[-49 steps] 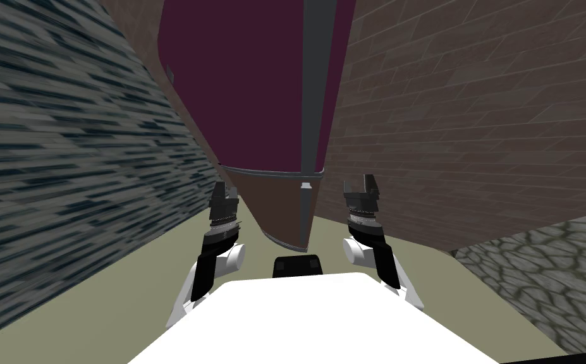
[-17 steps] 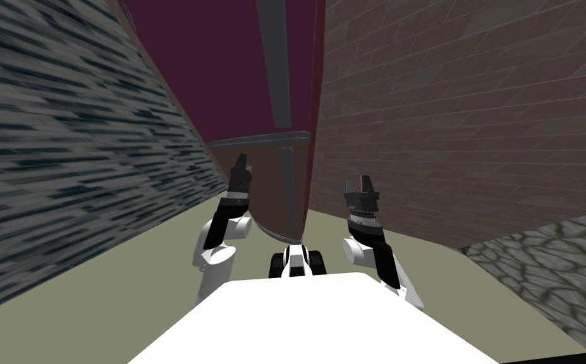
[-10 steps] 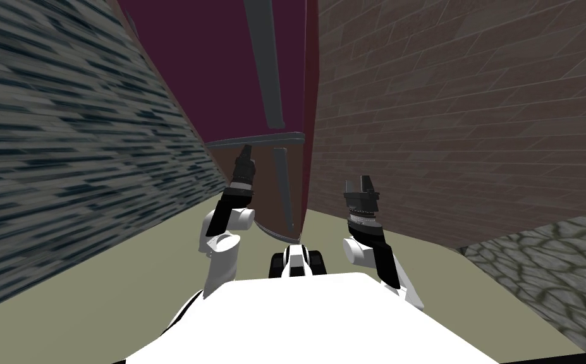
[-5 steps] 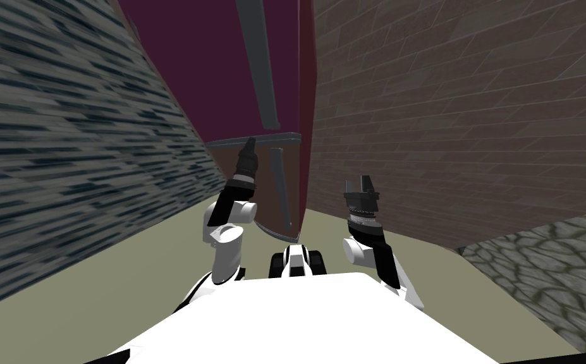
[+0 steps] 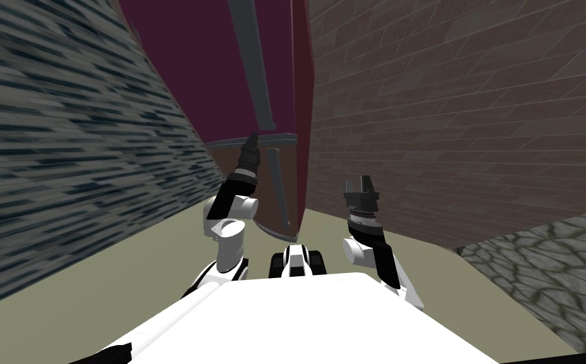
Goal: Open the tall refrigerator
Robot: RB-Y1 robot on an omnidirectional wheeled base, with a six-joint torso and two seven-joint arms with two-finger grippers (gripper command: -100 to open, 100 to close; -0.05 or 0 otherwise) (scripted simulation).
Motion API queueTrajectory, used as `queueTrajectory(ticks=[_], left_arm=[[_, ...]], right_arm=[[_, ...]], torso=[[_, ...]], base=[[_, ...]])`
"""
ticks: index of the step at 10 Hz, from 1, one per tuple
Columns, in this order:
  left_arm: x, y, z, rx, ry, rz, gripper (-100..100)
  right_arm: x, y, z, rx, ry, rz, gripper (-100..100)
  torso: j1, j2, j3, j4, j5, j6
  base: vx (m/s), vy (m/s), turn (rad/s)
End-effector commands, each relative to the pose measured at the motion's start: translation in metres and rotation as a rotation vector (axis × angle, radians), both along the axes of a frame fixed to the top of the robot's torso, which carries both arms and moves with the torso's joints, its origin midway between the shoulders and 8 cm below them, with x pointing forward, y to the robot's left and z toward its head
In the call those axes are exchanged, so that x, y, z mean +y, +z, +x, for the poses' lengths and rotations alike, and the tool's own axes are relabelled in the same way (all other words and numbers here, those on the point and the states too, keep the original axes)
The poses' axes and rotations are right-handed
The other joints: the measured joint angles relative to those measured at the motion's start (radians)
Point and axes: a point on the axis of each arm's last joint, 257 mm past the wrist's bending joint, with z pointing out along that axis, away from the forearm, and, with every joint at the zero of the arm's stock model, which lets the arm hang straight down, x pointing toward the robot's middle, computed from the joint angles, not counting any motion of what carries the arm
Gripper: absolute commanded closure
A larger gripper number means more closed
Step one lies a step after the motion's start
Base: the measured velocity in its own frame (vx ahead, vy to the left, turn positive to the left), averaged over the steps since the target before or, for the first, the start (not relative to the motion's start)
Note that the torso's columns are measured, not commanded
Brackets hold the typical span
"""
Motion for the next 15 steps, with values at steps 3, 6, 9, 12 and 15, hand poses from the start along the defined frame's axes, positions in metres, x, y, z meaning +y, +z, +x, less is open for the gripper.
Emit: queueTrajectory(ticks=[3,6,9,12,15], left_arm=[[-0.014,0.020,0.005,0.017,0.007,0.031,-100],[-0.020,0.030,0.005,0.018,0.017,0.054,-100],[-0.002,0.035,0.004,0.026,0.079,0.061,-100],[0.023,0.042,-0.001,0.028,0.157,0.059,-100],[0.048,0.048,-0.008,0.030,0.233,0.053,-100]], right_arm=[[0.000,0.000,0.000,0.000,0.000,0.000,0],[0.000,0.000,0.000,0.000,0.000,0.000,0],[0.000,0.000,0.000,0.000,0.000,0.000,0],[0.000,0.000,0.000,0.000,0.000,0.000,0],[0.000,0.000,0.000,0.000,0.000,0.000,0]], torso=[[-0.001,0.000,0.000,0.000,0.000,0.000],[-0.001,0.001,0.000,0.001,-0.001,0.001],[-0.005,0.002,0.002,0.002,-0.003,0.002],[-0.006,-0.001,-0.001,0.000,-0.004,0.003],[-0.003,-0.003,-0.003,0.000,-0.002,0.002]], base=[[-0.022,-0.052,0.012],[-0.023,-0.043,0.015],[-0.005,-0.004,-0.098],[-0.004,0.047,-0.305],[-0.005,0.033,-0.248]])
